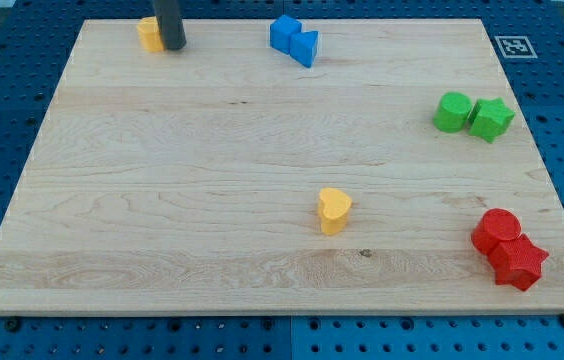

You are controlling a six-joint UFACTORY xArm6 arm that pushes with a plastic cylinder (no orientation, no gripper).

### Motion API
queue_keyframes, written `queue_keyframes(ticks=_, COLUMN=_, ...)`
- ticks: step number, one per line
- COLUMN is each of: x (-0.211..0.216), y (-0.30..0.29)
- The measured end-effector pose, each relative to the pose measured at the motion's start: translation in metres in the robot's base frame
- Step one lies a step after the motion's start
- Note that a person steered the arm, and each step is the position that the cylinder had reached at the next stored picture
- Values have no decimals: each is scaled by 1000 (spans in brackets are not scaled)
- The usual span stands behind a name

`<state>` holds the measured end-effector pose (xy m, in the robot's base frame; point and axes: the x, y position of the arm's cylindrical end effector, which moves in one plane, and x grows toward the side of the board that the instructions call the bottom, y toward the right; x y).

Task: Move the yellow heart to the yellow hexagon

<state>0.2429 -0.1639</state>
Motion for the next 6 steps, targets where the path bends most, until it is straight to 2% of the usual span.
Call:
queue_keyframes(ticks=1, x=-6, y=-9)
queue_keyframes(ticks=2, x=11, y=2)
queue_keyframes(ticks=3, x=65, y=16)
queue_keyframes(ticks=4, x=136, y=23)
queue_keyframes(ticks=6, x=299, y=84)
